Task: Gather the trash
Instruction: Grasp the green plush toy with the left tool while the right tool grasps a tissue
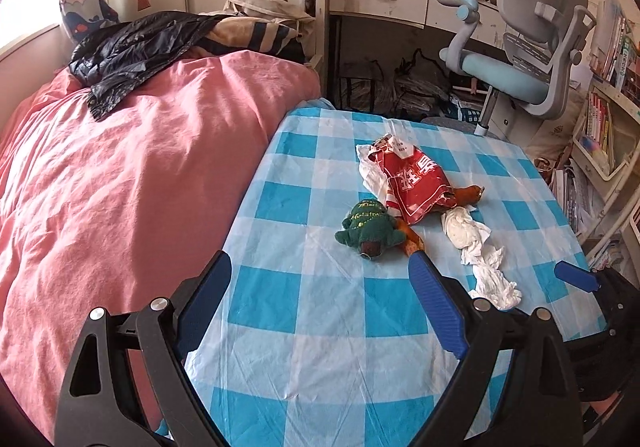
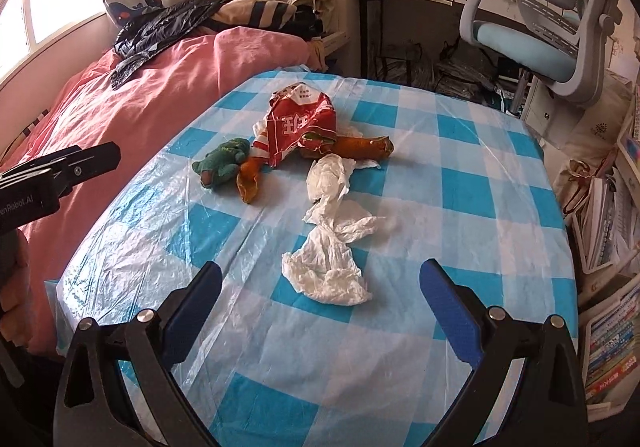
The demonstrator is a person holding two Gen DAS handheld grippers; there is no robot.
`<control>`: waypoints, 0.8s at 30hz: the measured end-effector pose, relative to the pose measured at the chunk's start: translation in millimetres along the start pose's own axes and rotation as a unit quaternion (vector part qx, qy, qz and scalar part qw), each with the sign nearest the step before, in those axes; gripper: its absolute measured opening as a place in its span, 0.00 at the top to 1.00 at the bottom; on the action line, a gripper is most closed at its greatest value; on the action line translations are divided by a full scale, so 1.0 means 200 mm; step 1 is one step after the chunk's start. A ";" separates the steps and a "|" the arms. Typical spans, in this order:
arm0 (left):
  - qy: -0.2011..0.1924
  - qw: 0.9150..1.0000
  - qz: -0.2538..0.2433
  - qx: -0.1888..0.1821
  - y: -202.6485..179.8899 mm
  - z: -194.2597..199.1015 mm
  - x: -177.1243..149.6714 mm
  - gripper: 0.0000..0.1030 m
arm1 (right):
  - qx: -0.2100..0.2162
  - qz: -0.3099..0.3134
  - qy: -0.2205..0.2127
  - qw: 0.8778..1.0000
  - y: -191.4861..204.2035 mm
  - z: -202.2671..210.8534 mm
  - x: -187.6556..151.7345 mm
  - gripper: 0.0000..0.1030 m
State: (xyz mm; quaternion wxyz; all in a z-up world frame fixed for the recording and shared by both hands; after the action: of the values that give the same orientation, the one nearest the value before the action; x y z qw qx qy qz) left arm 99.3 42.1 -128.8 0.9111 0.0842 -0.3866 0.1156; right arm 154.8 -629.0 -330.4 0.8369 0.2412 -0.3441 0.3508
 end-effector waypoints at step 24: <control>0.026 0.999 -0.019 0.006 -0.10 -0.28 0.09 0.16 | 0.006 -0.012 0.055 0.998 -0.10 -0.22 0.00 0.22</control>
State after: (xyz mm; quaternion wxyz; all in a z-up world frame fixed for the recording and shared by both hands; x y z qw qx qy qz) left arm 155.0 39.2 -155.2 0.9223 0.0935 -0.3605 0.1029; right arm 187.4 -613.2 -363.2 0.8571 0.2310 -0.2926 0.3556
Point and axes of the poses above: each gripper's, at about its wrist camera, not at the fingertips, and z roughly against the way its jaws point, y to its left, x to its top, the point moved 8 cm from there along -z, roughly the way its jaws point, and after that the axes turned 7 degrees about x, right-handed, at the moved point
